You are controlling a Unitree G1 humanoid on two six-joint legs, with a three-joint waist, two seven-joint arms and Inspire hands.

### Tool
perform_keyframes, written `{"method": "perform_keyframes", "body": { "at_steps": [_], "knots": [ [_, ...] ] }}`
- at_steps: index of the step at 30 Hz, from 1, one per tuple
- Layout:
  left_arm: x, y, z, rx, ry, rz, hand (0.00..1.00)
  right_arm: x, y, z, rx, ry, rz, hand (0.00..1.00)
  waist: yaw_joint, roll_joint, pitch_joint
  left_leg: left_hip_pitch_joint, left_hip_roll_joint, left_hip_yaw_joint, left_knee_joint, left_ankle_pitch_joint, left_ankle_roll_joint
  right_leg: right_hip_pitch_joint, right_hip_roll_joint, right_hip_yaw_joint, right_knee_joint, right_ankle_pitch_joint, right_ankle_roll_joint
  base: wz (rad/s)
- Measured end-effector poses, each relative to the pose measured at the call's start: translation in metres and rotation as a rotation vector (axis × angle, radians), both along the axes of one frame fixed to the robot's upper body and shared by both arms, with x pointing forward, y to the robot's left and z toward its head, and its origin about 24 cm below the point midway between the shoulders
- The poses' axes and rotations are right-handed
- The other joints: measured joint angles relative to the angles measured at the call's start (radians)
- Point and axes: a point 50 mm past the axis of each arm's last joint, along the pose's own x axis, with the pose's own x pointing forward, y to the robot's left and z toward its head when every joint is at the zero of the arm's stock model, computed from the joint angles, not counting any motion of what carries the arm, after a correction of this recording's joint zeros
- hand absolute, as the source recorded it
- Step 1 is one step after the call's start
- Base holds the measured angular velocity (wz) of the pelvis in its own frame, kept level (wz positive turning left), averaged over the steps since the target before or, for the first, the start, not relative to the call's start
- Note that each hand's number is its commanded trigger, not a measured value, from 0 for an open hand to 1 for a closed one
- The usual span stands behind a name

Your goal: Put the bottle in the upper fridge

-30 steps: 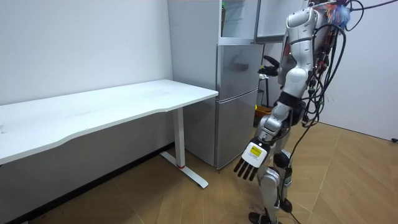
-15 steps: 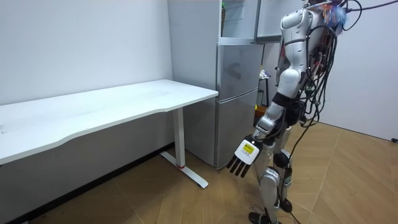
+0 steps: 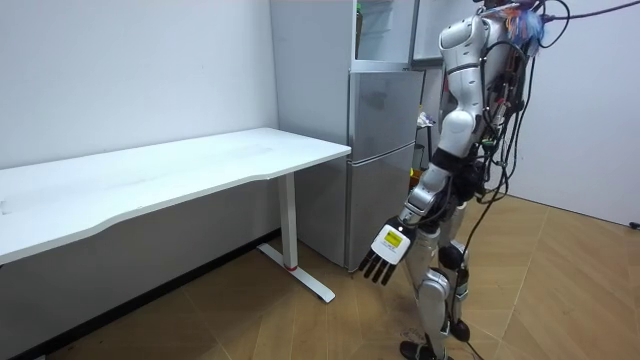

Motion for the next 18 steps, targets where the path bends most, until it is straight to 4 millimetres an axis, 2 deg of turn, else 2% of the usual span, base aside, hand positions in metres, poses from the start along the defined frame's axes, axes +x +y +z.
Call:
{"method": "perform_keyframes", "body": {
  "at_steps": [3,8,12,15,16,18],
  "knots": [
    [0.0,0.0,0.0,0.001,-0.003,0.004,0.0,0.004,-0.004,0.028,-0.143,0.018,-0.045,0.0,0.002,-0.013,0.0014,0.004,-0.001,0.002,-0.002,0.0,0.0,0.002,0.0,0.008,0.0,-0.002,0.001,-0.02],
    [-0.008,0.002,-0.001,0.01,0.022,0.01,0.0,0.009,0.002,0.081,-0.429,-0.005,-0.112,0.0,0.009,-0.034,0.0038,0.005,-0.001,0.004,0.001,0.0,0.0,-0.002,0.0,0.013,0.011,-0.01,0.0,-0.02],
    [-0.008,0.0,-0.002,0.001,0.028,0.005,0.0,0.012,0.006,0.092,-0.497,-0.025,-0.124,0.0,0.014,-0.03,0.0045,0.005,-0.001,0.004,-0.001,0.0,0.0,-0.005,0.0,0.014,0.014,-0.01,0.0,0.0],
    [-0.007,-0.004,-0.005,-0.014,0.038,0.006,0.0,0.019,0.012,0.103,-0.519,-0.08,-0.113,0.0,0.018,-0.009,0.0032,0.0,-0.002,0.003,-0.004,0.0,0.0,-0.024,-0.002,0.02,0.033,-0.015,0.0,-0.06],
    [-0.007,-0.003,-0.004,-0.015,0.039,0.004,0.0,0.019,0.015,0.106,-0.527,-0.089,-0.104,0.0,0.016,-0.002,0.0005,-0.004,-0.003,0.001,-0.003,0.0,0.0,-0.032,-0.003,0.02,0.043,-0.019,-0.001,-0.03],
    [-0.011,-0.002,-0.004,-0.013,0.05,0.006,0.0,0.022,0.019,0.108,-0.543,-0.079,-0.084,0.0,0.011,0.0,0.0013,-0.004,-0.003,0.0,-0.001,0.001,-0.001,-0.035,-0.004,0.018,0.052,-0.025,-0.003,0.0]
  ]
}}
